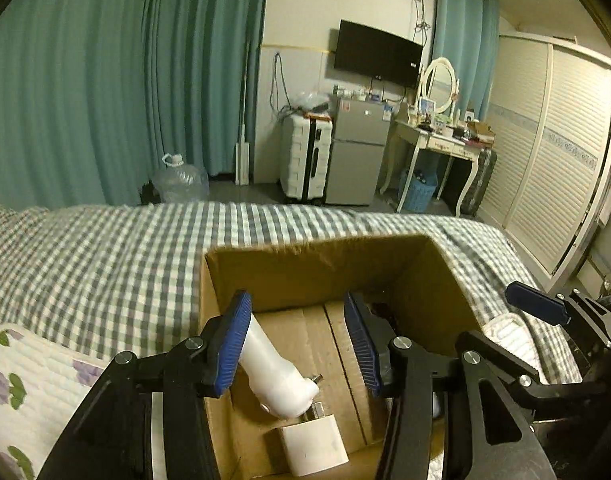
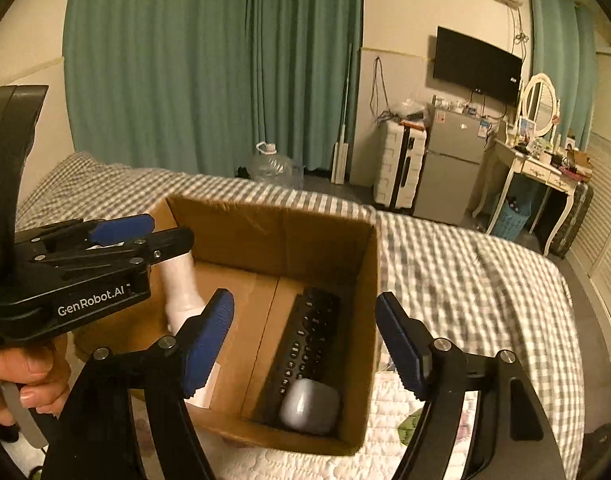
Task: Organize rigid objects
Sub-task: 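Carry bottle and earbud case into the box and open both tools, then lower both tools toward the white-and-red tube on the quilt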
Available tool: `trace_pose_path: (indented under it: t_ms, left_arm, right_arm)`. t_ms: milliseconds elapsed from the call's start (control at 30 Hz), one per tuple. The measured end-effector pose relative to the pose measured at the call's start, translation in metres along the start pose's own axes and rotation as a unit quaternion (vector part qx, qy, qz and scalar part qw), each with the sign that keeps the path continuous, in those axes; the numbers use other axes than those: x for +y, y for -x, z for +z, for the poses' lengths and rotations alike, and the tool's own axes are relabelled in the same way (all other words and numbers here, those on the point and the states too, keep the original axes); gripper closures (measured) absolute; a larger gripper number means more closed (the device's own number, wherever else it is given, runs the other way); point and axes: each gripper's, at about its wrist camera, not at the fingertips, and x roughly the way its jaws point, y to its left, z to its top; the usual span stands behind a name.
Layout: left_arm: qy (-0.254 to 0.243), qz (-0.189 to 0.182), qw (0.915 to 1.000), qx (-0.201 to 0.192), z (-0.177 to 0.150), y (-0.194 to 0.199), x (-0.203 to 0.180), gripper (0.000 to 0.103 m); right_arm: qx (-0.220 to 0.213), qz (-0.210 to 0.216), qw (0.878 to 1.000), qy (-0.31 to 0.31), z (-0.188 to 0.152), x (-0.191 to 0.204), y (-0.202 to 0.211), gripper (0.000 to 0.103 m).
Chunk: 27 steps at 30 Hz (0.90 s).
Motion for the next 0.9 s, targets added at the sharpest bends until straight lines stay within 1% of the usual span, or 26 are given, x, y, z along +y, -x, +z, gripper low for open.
trace_pose_path:
  t_ms: [167, 233, 267, 333, 467, 533, 667, 800, 900]
  left_arm:
    - [0.002, -0.001, 0.9997, -0.026, 0.016, 0.034, 0.001, 0.050]
    - [0.005, 0.006, 0.9991, -0.042, 0.023, 0.051, 0.003, 0.047]
    - [0.006, 0.011, 0.9988, -0.047, 0.026, 0.060, 0.002, 0.047]
    - [0.008, 0.020, 0.9981, -0.058, 0.032, 0.075, 0.003, 0.046]
    - [0.011, 0.029, 0.9962, -0.082, 0.039, 0.112, 0.004, 0.045]
    - [0.006, 0.036, 0.9950, -0.093, 0.041, 0.130, 0.003, 0.042]
    - [-0.009, 0.050, 0.9916, -0.119, 0.045, 0.168, 0.000, 0.042]
    - [-0.014, 0.046, 0.9905, -0.129, 0.046, 0.195, 0.000, 0.042]
    - [-0.020, 0.047, 0.9876, -0.148, 0.045, 0.219, -0.002, 0.042]
  right_arm:
    - [-0.027, -0.012, 1.000, 0.006, 0.018, 0.002, 0.034, 0.030]
    - [-0.040, -0.016, 0.999, 0.009, 0.024, 0.004, 0.049, 0.030]
    - [-0.047, -0.019, 0.999, 0.010, 0.028, 0.005, 0.057, 0.028]
    - [-0.061, -0.024, 0.998, 0.013, 0.033, 0.011, 0.074, 0.015]
    - [-0.092, -0.034, 0.995, 0.014, 0.042, 0.019, 0.109, 0.013]
    - [-0.104, -0.036, 0.994, 0.011, 0.047, 0.022, 0.126, 0.008]
    - [-0.129, -0.046, 0.991, 0.003, 0.055, 0.027, 0.161, 0.000]
    - [-0.148, -0.052, 0.988, 0.010, 0.058, 0.036, 0.189, 0.000]
    - [-0.163, -0.066, 0.984, 0.020, 0.059, 0.046, 0.211, 0.000]
